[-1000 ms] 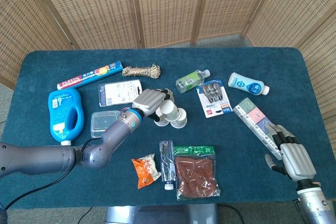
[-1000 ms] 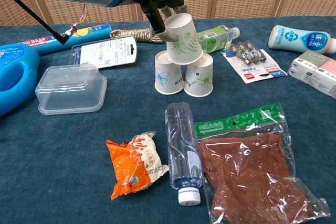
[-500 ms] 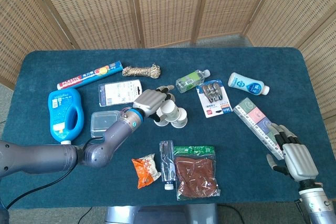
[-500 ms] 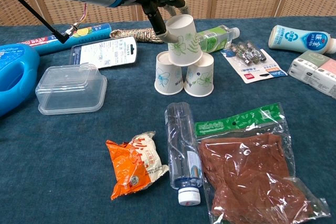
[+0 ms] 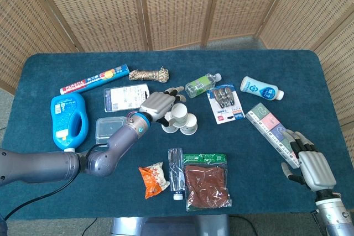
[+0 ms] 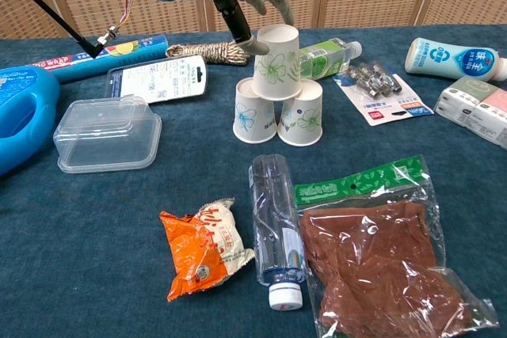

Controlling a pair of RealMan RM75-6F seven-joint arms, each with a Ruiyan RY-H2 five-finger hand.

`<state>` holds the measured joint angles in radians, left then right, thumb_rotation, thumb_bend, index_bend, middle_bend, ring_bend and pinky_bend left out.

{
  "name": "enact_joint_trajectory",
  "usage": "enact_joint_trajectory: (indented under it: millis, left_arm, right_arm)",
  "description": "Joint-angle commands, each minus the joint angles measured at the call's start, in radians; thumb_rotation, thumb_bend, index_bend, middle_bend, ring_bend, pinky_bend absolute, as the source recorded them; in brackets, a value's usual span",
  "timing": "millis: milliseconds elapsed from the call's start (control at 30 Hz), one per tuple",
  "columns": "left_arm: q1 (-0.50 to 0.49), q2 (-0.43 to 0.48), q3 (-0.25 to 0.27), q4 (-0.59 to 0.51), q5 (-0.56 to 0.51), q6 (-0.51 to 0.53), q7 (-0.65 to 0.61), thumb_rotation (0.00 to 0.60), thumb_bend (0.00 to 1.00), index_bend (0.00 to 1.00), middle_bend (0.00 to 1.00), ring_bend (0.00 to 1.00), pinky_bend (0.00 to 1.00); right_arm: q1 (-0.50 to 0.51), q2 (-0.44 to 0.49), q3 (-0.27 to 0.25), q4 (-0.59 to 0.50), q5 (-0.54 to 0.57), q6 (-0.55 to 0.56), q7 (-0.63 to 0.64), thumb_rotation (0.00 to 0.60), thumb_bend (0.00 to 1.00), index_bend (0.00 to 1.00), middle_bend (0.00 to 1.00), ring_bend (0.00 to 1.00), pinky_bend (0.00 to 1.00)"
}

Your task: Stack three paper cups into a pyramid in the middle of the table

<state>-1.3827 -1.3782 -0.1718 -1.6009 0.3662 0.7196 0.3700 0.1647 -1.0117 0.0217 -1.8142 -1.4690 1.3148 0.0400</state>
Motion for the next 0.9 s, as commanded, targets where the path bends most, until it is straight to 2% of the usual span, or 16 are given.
enact_joint_trajectory:
  millis: [33, 100, 233, 367, 467, 667, 800, 900]
  left_arm:
    - [0.014, 0.007, -0.010, -0.009, 0.019, 0.022, -0.017, 0.600, 0.44, 0.07, 0.00, 0.00, 0.21]
    - [0.038, 0.020, -0.023, -0.030, 0.058, 0.046, -0.041, 0.600, 0.44, 0.01, 0.00, 0.00, 0.15]
    - [0.095, 0.072, -0.033, -0.097, 0.158, 0.117, -0.068, 0.600, 0.44, 0.00, 0.00, 0.00, 0.05]
    - [0.184, 0.152, -0.036, -0.208, 0.280, 0.214, -0.111, 0.600, 0.44, 0.00, 0.00, 0.00, 0.01]
    - [0.284, 0.231, -0.016, -0.321, 0.393, 0.298, -0.160, 0.600, 0.44, 0.00, 0.00, 0.00, 0.00]
    - [0.509, 0.380, 0.095, -0.508, 0.624, 0.467, -0.216, 0.600, 0.44, 0.00, 0.00, 0.00, 0.00]
    - [0.665, 0.484, 0.214, -0.599, 0.795, 0.554, -0.221, 0.600, 0.44, 0.00, 0.00, 0.00, 0.00]
    - [0.797, 0.535, 0.312, -0.617, 0.941, 0.637, -0.235, 0.600, 0.44, 0.00, 0.00, 0.00, 0.00]
  right_arm:
    - [0.000, 0.000, 0.000, -0.001, 0.000, 0.000, -0.003, 0.600, 0.48, 0.05, 0.06, 0.00, 0.15]
    - [0.001, 0.001, 0.001, 0.000, -0.001, -0.001, -0.012, 0.600, 0.48, 0.05, 0.06, 0.00, 0.15]
    - [0.002, 0.003, 0.005, 0.004, 0.004, 0.000, -0.022, 0.600, 0.48, 0.05, 0.06, 0.00, 0.15]
    - [0.001, 0.003, 0.013, 0.017, 0.008, 0.011, -0.030, 0.600, 0.48, 0.05, 0.06, 0.00, 0.14]
    - [-0.002, -0.004, 0.024, 0.035, 0.004, 0.031, -0.024, 0.600, 0.48, 0.05, 0.05, 0.00, 0.09]
    - [0.004, -0.025, 0.034, 0.064, -0.006, 0.043, -0.044, 0.600, 0.48, 0.04, 0.01, 0.00, 0.01]
    - [0.008, -0.050, 0.040, 0.075, -0.011, 0.052, -0.082, 0.600, 0.47, 0.03, 0.00, 0.00, 0.00]
    - [0.003, -0.068, 0.046, 0.081, -0.013, 0.074, -0.098, 0.600, 0.47, 0.01, 0.00, 0.00, 0.00]
